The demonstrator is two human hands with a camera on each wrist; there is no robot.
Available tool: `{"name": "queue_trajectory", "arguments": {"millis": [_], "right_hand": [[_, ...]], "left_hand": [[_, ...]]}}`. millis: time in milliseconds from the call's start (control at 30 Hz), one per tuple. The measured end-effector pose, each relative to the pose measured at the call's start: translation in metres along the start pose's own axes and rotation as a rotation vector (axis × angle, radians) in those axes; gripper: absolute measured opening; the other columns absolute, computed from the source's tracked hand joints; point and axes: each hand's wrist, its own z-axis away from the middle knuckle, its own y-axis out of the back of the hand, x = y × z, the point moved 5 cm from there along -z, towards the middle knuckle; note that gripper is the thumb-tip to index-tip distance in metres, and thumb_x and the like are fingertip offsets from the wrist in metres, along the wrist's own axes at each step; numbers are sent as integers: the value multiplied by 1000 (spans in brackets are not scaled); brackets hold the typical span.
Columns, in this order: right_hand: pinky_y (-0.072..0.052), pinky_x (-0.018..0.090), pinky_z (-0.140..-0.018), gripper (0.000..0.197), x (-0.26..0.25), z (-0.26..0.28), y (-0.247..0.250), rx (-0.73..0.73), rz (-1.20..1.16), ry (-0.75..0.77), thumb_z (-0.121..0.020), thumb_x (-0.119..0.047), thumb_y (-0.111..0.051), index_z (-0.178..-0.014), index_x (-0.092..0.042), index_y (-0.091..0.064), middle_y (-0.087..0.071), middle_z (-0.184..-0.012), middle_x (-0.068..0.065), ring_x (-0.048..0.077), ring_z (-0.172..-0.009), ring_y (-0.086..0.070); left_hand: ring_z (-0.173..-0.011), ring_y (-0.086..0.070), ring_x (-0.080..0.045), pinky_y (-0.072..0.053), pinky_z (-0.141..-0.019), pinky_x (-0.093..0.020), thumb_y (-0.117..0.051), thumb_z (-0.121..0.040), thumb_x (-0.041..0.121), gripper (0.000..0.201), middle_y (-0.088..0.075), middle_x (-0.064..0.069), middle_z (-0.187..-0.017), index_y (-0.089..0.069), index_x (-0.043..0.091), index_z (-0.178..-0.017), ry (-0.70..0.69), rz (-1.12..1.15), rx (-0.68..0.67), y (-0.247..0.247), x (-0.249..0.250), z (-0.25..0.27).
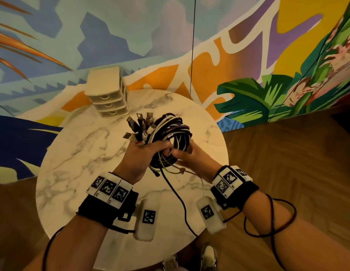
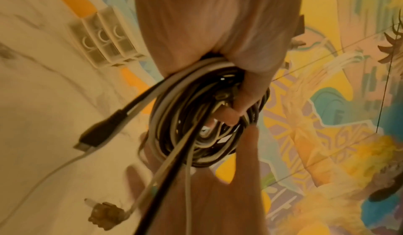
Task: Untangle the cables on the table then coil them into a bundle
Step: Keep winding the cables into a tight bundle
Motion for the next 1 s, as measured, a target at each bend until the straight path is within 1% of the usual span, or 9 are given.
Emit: {"name": "queue_trajectory", "arguments": {"millis": [67,167,200,267,367,567,733,867,1000], "right_hand": [[-50,16,-80,52,17,6,-5,-147,110,-103,-86,-4,-65,-132,-18,-45,-63,-117,-7,-3,-98,-62],[-46,27,-99,44,34,7,-10,-254,393,-189,-80,-9,-73,-121,-17,-57,-64,-120,-3,7,-110,-59],[-47,27,-99,41,36,6,-10,-253,434,-206,-80,-9,-73,-118,-12,-59,-65,-115,1,10,-106,-60],[-48,23,-90,32,38,4,-9,-259,558,-225,-82,-10,-71,-111,-4,-61,-65,-109,10,15,-96,-61],[-54,31,-79,5,54,3,-2,-305,615,-287,-83,-10,-69,-86,-10,-65,-68,-89,11,22,-79,-64],[-47,21,-44,19,66,-6,40,-81,785,-315,-87,-27,-65,-90,-9,-66,-61,-66,3,12,-54,-53],[-51,37,-80,30,95,-11,45,-110,920,-361,-84,-39,-65,-90,-10,-69,-69,-89,9,23,-81,-60],[-47,25,-63,28,94,-12,51,-90,990,-400,-85,-42,-64,-88,-15,-65,-63,-72,-1,11,-62,-56],[-50,30,-82,33,99,2,72,-157,1007,-539,-78,-33,-74,-103,-18,-60,-65,-90,2,14,-78,-59]], "left_hand": [[-54,-55,-18,-50,-59,-30,-56,-85,-4,12,-61,-8,-61,-66,0,-79,25,26,-39,1,3,-1],[-50,-48,-15,-48,-61,-27,-58,-82,2,8,-55,-4,-55,-63,-2,-78,34,93,-155,-3,8,-2],[-50,-47,-15,-48,-63,-27,-57,-80,4,9,-54,-3,-53,-62,-3,-80,29,119,-205,-6,11,0],[-49,-43,-15,-46,-65,-28,-54,-79,6,11,-49,-4,-51,-61,-2,-80,23,165,-296,-11,15,2],[-44,-40,-13,-44,-61,-28,-59,-74,10,10,-39,-8,-50,-63,1,-77,0,217,-379,-15,24,5],[-43,-34,-13,-39,-58,-26,-58,-70,15,12,-33,-4,-44,-64,4,-72,8,208,-413,-13,34,9],[-44,-35,-15,-41,-57,-23,-53,-71,14,12,-33,-1,-42,-60,5,-66,-5,261,-443,-13,37,11],[-40,-34,-12,-40,-56,-25,-57,-69,17,15,-23,-14,-47,-62,3,-71,-12,190,-430,-11,37,15],[-41,-36,-13,-32,-58,-32,-63,-69,14,14,-45,-15,-56,-63,0,-71,-44,103,-150,5,33,6]]}}
